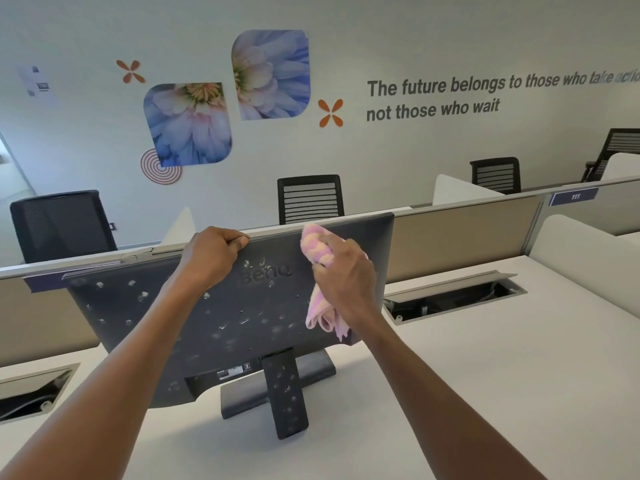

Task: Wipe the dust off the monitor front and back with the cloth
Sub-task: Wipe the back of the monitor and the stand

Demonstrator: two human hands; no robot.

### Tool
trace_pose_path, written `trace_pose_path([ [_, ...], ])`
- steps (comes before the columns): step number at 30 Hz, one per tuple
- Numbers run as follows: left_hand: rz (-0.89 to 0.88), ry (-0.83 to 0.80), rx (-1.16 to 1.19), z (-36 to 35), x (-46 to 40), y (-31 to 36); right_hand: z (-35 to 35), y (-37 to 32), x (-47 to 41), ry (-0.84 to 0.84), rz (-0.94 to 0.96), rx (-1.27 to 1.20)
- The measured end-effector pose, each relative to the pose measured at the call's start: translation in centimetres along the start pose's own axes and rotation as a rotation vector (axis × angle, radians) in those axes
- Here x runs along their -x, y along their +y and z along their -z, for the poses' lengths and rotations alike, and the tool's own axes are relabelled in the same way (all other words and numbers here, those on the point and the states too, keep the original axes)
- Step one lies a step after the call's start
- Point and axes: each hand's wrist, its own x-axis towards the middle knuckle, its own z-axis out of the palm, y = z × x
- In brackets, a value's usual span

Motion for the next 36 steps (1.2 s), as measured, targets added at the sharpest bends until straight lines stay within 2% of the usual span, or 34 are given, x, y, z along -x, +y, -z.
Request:
trace_pose_path([
  [3, 0.0, 0.007, -0.002, 0.1, 0.1, -0.2, -0.9, -1.8, 0.8, -0.081, 0.087, -0.03],
  [6, 0.008, 0.008, 0.007, 0.2, 0.2, -0.3, -2.6, -0.5, 3.4, -0.151, 0.108, -0.003],
  [10, -0.007, 0.007, 0.008, 0.1, 0.2, -0.1, -2.4, 2.2, 3.6, -0.072, -0.026, 0.033],
  [14, 0.0, 0.0, 0.004, 0.0, 0.1, -0.1, -1.8, 0.7, 1.7, 0.005, 0.012, 0.024],
  [18, 0.004, 0.001, 0.01, 0.2, 0.3, -0.3, -3.4, 0.1, 3.5, -0.104, 0.132, 0.033],
  [20, 0.004, -0.005, 0.016, 0.3, 0.3, -0.3, -4.1, 1.4, 4.9, -0.148, 0.1, 0.077],
  [24, -0.002, -0.014, 0.011, 0.1, 0.3, -0.1, -2.9, 3.4, 3.9, -0.027, -0.055, 0.08],
  [27, -0.007, -0.011, -0.002, 0.1, 0.2, -0.1, -1.5, 2.7, 1.2, 0.083, -0.04, 0.042],
  [32, -0.007, -0.001, 0.002, 0.2, 0.4, -0.1, -3.0, 1.6, 3.1, -0.114, 0.111, 0.045],
  [36, -0.014, 0.004, -0.002, 0.3, 0.6, -0.1, -3.6, 5.2, 4.5, -0.066, -0.06, 0.049],
])
